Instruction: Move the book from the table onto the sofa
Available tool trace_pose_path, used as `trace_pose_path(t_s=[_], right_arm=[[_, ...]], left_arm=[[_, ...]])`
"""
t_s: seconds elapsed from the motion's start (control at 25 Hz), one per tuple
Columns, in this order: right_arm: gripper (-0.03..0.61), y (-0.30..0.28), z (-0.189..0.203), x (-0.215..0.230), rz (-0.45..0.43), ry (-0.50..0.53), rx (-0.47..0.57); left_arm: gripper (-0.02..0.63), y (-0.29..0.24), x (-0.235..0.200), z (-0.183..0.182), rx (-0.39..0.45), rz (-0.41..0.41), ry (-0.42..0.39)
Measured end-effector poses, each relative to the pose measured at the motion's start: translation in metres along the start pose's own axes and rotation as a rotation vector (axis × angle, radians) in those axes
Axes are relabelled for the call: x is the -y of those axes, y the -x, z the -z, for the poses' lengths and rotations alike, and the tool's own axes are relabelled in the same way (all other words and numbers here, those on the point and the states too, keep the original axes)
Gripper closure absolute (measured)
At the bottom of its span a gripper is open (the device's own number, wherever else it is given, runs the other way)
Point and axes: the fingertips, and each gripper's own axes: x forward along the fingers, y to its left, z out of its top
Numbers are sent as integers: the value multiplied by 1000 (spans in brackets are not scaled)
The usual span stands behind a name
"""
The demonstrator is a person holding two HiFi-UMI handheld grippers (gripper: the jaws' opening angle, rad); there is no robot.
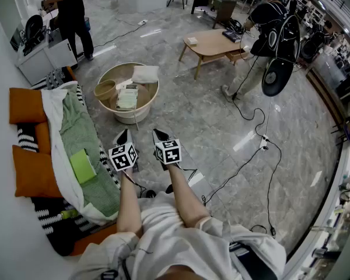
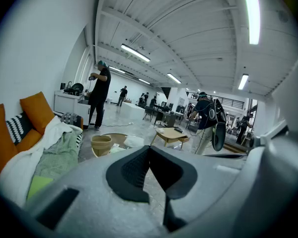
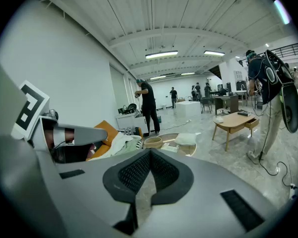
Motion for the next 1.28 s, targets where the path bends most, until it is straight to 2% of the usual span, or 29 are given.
trace_pose_path(t_s=[0.12,0.28,0.4,0.52,0.64,0.76,0.88,1.04,1.28], right_arm=[[572,-6,6,6,-23,5,-29],[572,-20,4,13,-54,-28,-44],[572,-16,1,20,-94,32,-63],[572,-14,4,23,-160,64,-79],[572,-11,18,20,-250,42,-99],[572,-3,28,22,-305,44,-113],[572,4,26,35,-304,50,-96],[572,11,20,56,-287,-11,-66],[572,11,34,64,-318,-28,-107]], left_arm=[[604,3,7,4,-4,0,-4],[604,0,-8,11,-61,-61,-38],[604,-3,-5,14,-47,-107,12],[604,-18,12,20,-50,-118,34],[604,-34,33,30,-69,-122,29],[604,-41,50,29,-49,-137,36],[604,-41,63,32,-32,-149,33],[604,-40,77,46,-60,-163,16],[604,-44,84,48,-50,-174,18]])
